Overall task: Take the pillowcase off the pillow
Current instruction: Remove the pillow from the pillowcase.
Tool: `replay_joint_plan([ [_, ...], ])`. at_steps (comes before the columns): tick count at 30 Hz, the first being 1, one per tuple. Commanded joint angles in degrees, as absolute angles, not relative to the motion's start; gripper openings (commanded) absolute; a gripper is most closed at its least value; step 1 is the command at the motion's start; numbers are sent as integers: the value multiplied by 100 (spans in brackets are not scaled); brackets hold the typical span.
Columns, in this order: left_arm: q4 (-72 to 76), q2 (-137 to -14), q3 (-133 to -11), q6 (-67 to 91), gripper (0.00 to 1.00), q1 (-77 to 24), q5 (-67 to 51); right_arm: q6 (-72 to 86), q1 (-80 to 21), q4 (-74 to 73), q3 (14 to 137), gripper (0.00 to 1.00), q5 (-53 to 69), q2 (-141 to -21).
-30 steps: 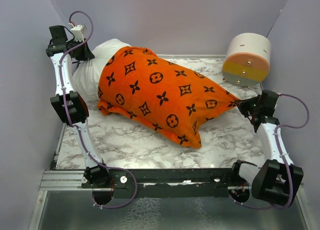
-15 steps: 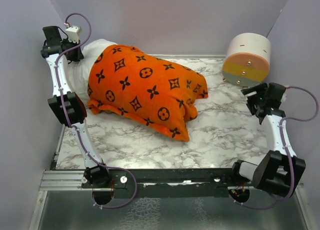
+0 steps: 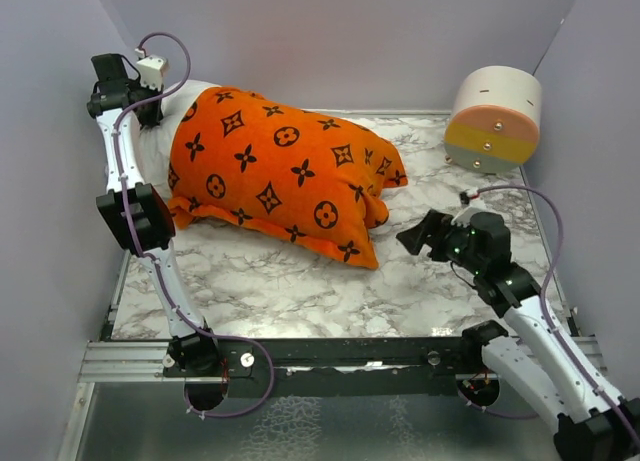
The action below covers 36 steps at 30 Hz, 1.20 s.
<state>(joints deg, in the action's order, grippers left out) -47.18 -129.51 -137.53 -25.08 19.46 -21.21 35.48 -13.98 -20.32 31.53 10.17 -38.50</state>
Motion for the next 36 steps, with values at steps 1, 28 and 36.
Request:
replay_joint_plan([
  [1,-4615,-12583,-13859,-2554,0,1749,-2008,3133,-2627,-2036,3122,91,633,-4386],
  [28,-4760,-12551,-14189,-2914,0,1731,-1777,3036,-5668,-2593,5265,44,-3155,-8624],
  [36,-4646,-12543,-14289,-3016,0,1737,-1647,4053,-5662,-2898,4780,1,-3940,-7679],
])
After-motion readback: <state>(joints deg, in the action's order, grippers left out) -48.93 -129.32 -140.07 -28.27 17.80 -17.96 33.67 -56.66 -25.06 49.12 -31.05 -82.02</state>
